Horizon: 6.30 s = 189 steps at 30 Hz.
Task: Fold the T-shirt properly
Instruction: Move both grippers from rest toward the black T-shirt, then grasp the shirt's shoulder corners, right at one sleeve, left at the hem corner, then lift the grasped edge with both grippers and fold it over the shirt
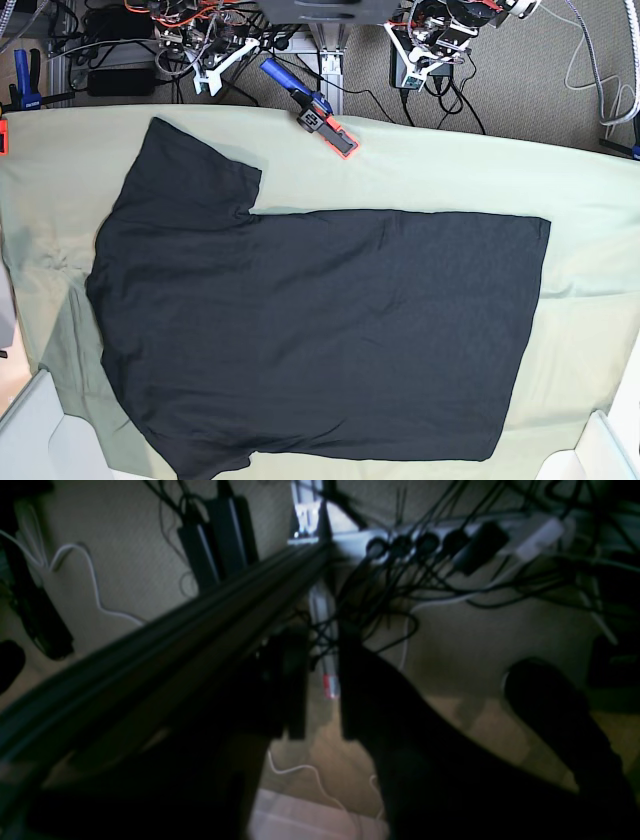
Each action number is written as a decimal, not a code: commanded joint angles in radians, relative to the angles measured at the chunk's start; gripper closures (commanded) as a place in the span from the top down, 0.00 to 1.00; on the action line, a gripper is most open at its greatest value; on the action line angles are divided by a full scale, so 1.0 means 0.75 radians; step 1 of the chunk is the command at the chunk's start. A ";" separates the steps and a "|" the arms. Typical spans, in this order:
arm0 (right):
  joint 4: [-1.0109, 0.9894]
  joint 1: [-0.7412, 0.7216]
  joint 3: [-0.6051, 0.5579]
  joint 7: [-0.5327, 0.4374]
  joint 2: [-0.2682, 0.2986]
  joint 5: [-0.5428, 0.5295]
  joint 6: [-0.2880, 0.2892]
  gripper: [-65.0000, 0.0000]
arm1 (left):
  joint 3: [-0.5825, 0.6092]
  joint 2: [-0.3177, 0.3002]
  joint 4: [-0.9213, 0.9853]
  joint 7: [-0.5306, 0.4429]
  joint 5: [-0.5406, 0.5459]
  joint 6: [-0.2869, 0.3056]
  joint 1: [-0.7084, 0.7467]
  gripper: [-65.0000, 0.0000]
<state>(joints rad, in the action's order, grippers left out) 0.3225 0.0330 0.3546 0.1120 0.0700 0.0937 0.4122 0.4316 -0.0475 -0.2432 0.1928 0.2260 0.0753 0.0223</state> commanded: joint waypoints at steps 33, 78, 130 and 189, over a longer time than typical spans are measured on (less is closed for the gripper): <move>0.372 0.306 -0.249 0.041 0.046 -0.083 0.054 0.15 | -0.001 -0.187 -0.577 -0.167 -0.058 0.135 0.349 0.08; 2.072 0.772 0.157 0.805 0.371 -1.112 0.043 0.52 | -1.005 -0.625 -2.259 0.611 0.722 0.558 1.079 0.34; 1.806 0.545 0.092 0.840 0.050 -1.076 0.049 0.51 | -0.907 -0.605 -1.723 0.635 0.681 0.327 0.267 0.55; 1.894 0.435 0.284 0.963 0.334 -1.362 0.064 0.00 | -1.020 -0.645 -1.678 0.676 0.956 0.814 0.194 0.00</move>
<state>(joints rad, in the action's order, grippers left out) 1.7260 0.3611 0.5583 0.8482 0.3012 -0.9161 0.4198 -0.3244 -0.5125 -1.4891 0.7322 0.9253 0.6601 0.1841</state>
